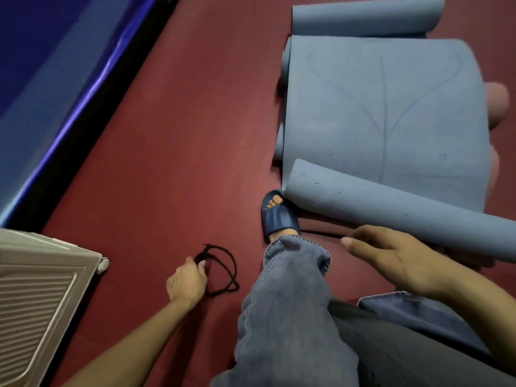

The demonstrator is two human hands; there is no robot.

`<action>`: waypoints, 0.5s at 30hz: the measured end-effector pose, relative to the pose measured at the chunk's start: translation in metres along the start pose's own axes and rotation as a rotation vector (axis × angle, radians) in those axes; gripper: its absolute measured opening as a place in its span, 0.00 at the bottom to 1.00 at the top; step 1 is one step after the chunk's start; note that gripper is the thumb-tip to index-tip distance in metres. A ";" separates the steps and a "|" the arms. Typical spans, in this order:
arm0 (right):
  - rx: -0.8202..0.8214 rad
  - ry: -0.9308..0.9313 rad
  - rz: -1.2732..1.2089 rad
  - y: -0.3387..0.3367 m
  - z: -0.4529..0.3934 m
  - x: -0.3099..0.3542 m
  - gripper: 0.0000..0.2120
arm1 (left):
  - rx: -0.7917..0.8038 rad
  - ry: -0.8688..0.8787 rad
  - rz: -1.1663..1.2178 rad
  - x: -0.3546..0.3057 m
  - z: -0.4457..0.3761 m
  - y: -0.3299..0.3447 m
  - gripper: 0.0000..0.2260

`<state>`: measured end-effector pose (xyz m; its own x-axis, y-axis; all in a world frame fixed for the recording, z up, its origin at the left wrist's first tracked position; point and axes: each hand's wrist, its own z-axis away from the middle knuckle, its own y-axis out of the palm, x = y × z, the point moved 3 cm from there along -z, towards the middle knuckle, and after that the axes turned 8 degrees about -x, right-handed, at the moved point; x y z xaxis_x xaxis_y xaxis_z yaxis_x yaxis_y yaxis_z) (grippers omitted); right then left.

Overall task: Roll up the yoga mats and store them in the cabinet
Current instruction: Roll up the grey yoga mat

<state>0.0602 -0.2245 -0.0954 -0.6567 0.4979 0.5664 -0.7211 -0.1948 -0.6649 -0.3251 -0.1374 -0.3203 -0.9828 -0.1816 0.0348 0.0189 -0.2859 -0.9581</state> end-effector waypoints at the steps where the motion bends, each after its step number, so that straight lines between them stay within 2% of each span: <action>1: -0.020 0.010 0.006 0.000 0.004 0.000 0.17 | -0.016 0.030 -0.019 0.006 0.000 -0.020 0.16; 3: -0.035 -0.003 0.036 -0.001 0.015 -0.001 0.15 | -0.025 0.075 -0.002 0.018 0.001 -0.062 0.14; 7: -0.124 -0.083 0.015 -0.025 0.054 0.004 0.02 | 0.016 0.236 0.296 0.024 0.021 -0.161 0.13; 10: -0.260 -0.206 -0.058 -0.057 0.095 0.035 0.05 | 0.167 0.374 0.558 0.012 0.074 -0.249 0.13; 13: -0.278 -0.408 -0.098 -0.074 0.142 0.085 0.05 | 0.399 0.508 0.868 -0.010 0.152 -0.340 0.11; 15: -0.243 -0.535 -0.110 -0.081 0.180 0.123 0.14 | 0.467 0.638 0.950 -0.025 0.202 -0.393 0.10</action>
<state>-0.0015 -0.2997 0.1157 -0.6467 -0.0025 0.7627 -0.7612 0.0643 -0.6453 -0.2705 -0.2101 0.1130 -0.4543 -0.0466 -0.8896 0.7090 -0.6236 -0.3293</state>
